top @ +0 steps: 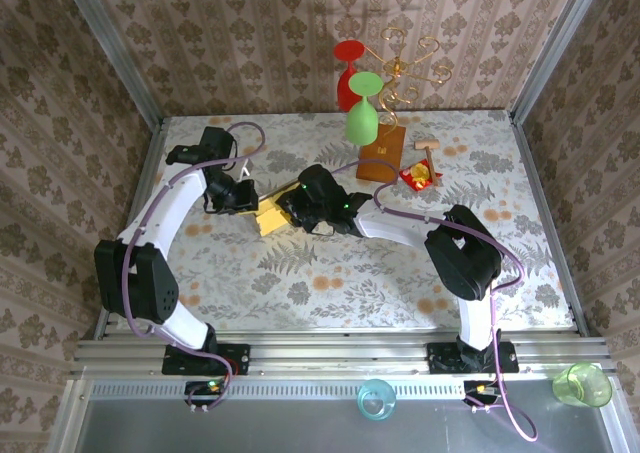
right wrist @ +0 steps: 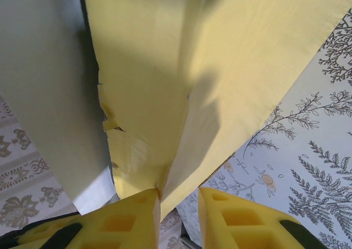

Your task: Fold the paper box

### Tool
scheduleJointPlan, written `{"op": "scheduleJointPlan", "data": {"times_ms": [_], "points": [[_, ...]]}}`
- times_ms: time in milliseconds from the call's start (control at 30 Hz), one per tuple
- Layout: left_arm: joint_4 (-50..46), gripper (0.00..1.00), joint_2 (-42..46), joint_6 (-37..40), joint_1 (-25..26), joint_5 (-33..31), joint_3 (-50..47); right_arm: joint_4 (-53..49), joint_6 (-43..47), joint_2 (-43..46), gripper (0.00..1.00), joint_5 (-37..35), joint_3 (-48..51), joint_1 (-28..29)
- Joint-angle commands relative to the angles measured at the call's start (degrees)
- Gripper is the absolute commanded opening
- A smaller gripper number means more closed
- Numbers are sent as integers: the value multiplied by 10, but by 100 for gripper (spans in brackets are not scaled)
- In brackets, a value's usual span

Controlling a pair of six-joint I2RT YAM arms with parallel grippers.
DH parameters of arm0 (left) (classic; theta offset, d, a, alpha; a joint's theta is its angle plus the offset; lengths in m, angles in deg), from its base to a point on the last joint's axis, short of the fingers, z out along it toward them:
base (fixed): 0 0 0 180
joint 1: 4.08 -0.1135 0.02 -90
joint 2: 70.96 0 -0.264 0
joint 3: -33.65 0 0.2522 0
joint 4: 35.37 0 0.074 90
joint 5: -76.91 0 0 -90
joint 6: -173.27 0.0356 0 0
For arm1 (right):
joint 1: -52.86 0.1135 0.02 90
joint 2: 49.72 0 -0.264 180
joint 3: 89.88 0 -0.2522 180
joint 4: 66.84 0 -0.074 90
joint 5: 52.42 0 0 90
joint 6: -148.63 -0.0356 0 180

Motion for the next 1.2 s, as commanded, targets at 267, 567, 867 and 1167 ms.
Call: {"op": "scheduleJointPlan", "data": {"times_ms": [267,567,867,1167], "points": [[-5,14,0,12,9,-17,-19,-65,-1,-34,24,0,-5,-4],[7,13,11,3,14,-13,-31,-66,0,-33,23,-1,-7,-4],[74,35,104,-131,-1,30,-21,-63,-1,-36,23,1,-7,-5],[218,44,134,-331,-97,87,-134,-64,-1,-35,23,2,-8,-6]]}}
